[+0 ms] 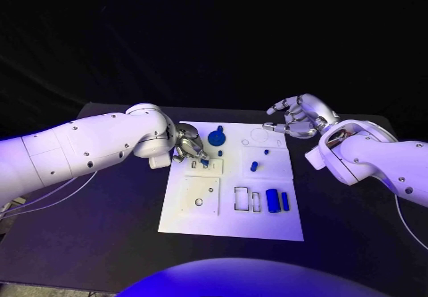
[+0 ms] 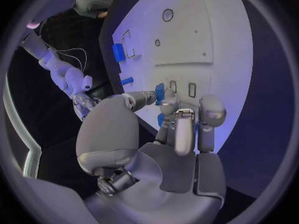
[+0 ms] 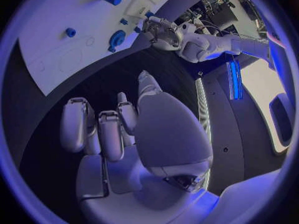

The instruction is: Assemble the parts on the task board

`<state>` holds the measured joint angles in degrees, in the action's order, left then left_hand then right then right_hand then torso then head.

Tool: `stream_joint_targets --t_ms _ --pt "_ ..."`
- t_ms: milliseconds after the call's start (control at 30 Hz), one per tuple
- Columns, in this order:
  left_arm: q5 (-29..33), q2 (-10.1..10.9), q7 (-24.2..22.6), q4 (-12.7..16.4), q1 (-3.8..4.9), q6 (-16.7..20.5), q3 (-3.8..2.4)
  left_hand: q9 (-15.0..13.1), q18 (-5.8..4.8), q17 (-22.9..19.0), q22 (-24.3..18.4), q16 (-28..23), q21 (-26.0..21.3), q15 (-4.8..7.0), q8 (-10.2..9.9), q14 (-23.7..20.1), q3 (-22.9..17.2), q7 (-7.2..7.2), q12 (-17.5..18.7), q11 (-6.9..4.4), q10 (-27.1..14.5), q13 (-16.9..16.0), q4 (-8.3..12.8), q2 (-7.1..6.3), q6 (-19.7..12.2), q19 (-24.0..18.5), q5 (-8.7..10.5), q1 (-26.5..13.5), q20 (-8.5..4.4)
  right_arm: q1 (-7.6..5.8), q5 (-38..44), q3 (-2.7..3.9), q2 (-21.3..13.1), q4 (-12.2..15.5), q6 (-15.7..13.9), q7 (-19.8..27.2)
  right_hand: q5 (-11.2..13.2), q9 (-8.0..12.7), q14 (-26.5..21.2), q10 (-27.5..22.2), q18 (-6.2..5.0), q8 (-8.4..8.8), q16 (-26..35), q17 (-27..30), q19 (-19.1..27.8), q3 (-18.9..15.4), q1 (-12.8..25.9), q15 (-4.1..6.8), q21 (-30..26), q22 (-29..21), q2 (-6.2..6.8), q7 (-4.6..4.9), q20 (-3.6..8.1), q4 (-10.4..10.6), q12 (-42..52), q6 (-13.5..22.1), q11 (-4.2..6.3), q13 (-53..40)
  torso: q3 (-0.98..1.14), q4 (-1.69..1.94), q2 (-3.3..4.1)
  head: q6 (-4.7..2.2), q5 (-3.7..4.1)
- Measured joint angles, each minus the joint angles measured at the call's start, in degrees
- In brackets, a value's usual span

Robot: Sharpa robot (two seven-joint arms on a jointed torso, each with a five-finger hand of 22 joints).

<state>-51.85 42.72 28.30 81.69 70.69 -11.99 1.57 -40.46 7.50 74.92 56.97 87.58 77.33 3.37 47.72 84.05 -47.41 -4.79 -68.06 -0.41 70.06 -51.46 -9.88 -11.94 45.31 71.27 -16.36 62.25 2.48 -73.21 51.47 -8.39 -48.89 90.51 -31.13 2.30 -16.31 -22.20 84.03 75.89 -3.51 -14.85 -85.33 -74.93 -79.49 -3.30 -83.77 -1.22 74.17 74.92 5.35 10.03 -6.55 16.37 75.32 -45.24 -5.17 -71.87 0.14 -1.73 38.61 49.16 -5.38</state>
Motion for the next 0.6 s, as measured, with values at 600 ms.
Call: stream_joint_targets --t_ms 600 --pt "-6.37 -0.71 -0.26 1.62 -3.05 6.92 0.21 -0.44 -0.88 0.00 1.33 0.00 0.57 0.82 0.62 0.00 0.16 0.50 -0.05 -0.92 1.98 -0.66 0.16 -1.21 1.34 0.93 -5.84 -1.66 -0.52 0.00 0.00 0.00 -0.03 -0.21 0.23 -0.02 -0.54 0.07 0.00 0.00 0.00 -0.22 0.00 0.01 0.21 0.00 0.00 0.00 0.00 -0.01 0.00 -0.21 -0.21 0.00 0.00 0.21 0.00 0.10 0.03 -0.03 -0.08 0.21 -0.44"
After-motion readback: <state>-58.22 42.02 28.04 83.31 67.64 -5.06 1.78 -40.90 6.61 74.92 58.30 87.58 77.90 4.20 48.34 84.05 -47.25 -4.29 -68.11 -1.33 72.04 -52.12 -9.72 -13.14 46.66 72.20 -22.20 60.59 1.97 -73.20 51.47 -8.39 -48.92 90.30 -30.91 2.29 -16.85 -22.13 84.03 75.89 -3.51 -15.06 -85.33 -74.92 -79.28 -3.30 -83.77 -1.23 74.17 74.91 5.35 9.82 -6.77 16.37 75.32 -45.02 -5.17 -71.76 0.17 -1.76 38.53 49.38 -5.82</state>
